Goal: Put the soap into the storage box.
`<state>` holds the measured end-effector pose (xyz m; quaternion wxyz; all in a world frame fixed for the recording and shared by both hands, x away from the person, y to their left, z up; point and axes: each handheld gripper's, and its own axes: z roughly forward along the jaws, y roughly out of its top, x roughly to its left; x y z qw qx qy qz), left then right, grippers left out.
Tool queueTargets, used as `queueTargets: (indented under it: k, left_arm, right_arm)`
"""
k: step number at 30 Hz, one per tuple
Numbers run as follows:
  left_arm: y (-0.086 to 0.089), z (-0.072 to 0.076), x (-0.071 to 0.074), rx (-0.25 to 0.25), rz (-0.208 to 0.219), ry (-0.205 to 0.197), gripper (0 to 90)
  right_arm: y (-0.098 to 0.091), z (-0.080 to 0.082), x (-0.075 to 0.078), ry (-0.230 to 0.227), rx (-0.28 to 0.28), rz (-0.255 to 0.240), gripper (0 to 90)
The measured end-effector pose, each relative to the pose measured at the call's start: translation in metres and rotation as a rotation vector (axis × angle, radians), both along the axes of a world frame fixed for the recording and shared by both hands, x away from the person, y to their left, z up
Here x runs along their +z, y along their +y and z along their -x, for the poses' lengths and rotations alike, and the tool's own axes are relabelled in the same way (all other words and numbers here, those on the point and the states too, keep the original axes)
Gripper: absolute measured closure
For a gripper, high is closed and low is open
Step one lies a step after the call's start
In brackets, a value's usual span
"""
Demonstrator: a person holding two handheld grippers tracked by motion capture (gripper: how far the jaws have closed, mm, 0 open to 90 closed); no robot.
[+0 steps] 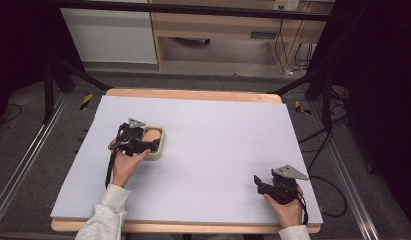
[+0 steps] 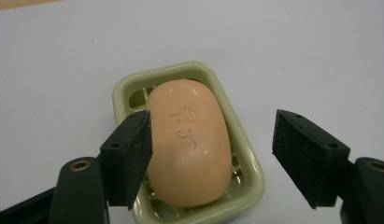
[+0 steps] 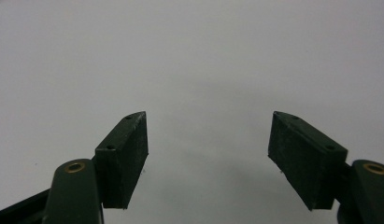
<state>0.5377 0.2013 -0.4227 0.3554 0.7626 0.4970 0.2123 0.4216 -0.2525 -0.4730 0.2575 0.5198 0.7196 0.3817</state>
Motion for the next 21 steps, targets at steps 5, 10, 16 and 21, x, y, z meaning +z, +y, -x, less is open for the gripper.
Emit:
queueTargets:
  k: [5, 10, 16, 21]
  left_arm:
    - [0.005, 0.016, 0.002, -0.014, 0.009, -0.020, 29.7]
    - [0.013, 0.036, 0.001, -0.026, 0.036, -0.053, 30.6]
    - [0.020, 0.053, -0.006, -0.042, 0.033, -0.071, 29.9]
    - [0.033, 0.070, -0.011, -0.038, 0.034, -0.090, 28.2]
  right_arm:
    - [-0.001, 0.000, 0.000, -0.008, -0.005, -0.002, 28.3]
    - [-0.003, 0.000, -0.001, -0.002, -0.017, -0.015, 26.0]
    - [-0.006, 0.000, -0.002, -0.006, -0.032, -0.002, 22.6]
    - [-0.011, 0.000, -0.005, 0.009, -0.046, 0.012, 19.9]
